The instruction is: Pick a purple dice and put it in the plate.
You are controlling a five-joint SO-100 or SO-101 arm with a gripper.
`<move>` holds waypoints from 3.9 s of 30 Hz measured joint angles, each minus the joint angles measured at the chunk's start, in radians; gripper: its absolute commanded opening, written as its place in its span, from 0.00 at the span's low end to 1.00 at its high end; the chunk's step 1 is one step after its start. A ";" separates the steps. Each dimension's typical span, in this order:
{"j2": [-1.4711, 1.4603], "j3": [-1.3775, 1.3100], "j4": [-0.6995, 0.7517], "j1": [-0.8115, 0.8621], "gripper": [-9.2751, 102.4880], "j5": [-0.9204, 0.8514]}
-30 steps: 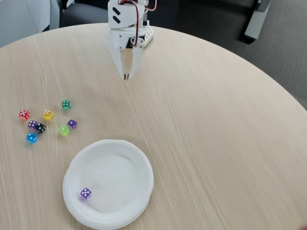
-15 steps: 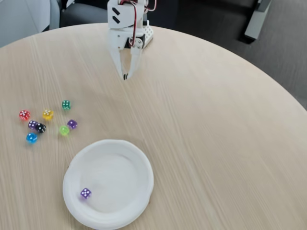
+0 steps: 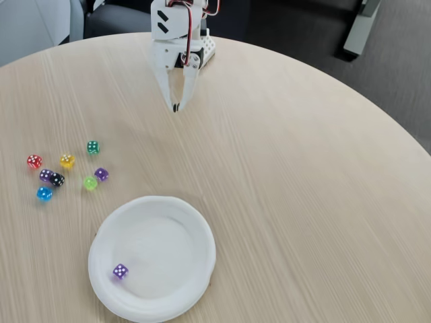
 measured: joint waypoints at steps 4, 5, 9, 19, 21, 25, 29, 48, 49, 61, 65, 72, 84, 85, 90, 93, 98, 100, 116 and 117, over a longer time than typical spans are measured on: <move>0.000 0.000 0.000 -0.005 0.09 0.000; 0.000 0.000 0.000 -0.005 0.09 0.000; 0.000 0.000 0.000 -0.002 0.09 0.000; 0.000 0.000 0.000 0.000 0.09 0.000; 0.000 0.000 0.000 0.000 0.09 0.000; 0.000 0.000 0.000 0.000 0.09 0.009; 0.000 0.000 0.000 0.000 0.09 0.017; 0.000 0.000 0.000 0.000 0.09 0.026; 0.000 0.000 0.000 0.000 0.09 0.026; 0.000 0.000 0.000 0.000 0.09 0.026; 0.000 0.000 0.000 0.000 0.09 0.026; 0.000 0.000 0.000 0.000 0.09 0.026; 0.000 0.000 0.000 0.000 0.09 0.026; 0.000 0.000 0.000 0.000 0.09 0.026; 0.000 0.000 0.000 0.000 0.09 0.026; 0.000 0.000 0.000 0.000 0.09 0.026; 0.000 0.000 0.000 0.000 0.09 0.026; 0.000 0.000 0.000 -0.002 0.09 0.028; 0.000 0.000 0.000 -0.005 0.09 0.048; 0.000 0.000 0.000 -0.005 0.09 0.048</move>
